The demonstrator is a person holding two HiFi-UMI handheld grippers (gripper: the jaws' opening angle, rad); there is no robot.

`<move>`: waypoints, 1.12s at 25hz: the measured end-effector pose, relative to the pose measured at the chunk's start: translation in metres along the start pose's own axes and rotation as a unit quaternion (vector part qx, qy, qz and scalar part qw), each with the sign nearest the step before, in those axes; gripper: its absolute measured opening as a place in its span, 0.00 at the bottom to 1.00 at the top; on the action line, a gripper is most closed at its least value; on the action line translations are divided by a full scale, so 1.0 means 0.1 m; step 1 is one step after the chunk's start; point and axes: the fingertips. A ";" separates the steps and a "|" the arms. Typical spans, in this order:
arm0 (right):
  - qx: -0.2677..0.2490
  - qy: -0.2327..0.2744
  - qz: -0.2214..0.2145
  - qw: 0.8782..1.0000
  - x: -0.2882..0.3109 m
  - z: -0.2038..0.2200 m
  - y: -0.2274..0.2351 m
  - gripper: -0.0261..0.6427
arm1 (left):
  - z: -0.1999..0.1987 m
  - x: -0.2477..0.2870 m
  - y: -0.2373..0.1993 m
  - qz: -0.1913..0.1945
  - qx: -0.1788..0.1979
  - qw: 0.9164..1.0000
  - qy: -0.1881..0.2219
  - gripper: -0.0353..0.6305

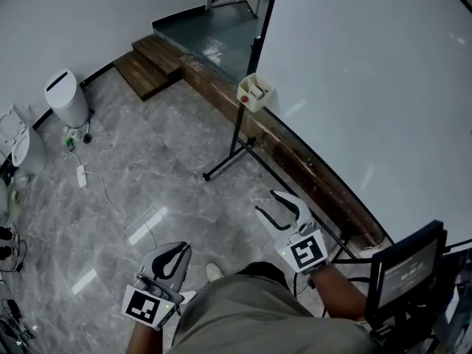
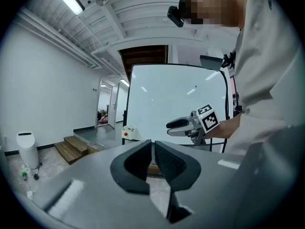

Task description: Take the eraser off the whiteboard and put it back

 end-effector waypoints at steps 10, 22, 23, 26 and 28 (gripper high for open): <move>0.018 0.018 0.002 1.000 -1.30 0.30 0.11 0.32 | -0.20 0.23 1.14 0.026 0.020 0.999 0.008 0.09; 0.055 0.019 -0.011 0.998 -3.39 0.95 -0.05 0.32 | -0.52 -0.18 3.17 0.015 0.033 0.999 -0.011 0.09; 0.056 0.019 -0.015 0.998 -3.48 0.98 -0.10 0.32 | -0.52 -0.23 3.26 0.014 0.033 0.999 -0.015 0.09; 0.058 0.026 -0.023 0.998 -3.70 0.99 -0.27 0.32 | -0.54 -0.40 3.46 0.013 0.035 0.999 -0.022 0.09; 0.060 0.033 -0.025 0.997 -3.82 0.95 -0.41 0.32 | -0.54 -0.51 3.54 0.018 0.041 0.999 -0.023 0.09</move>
Point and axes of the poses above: the fingertips, and each gripper's own axes: x forward along the fingers, y to its right, z out of its underside, and after that the axes turned 9 degrees about x, right-handed
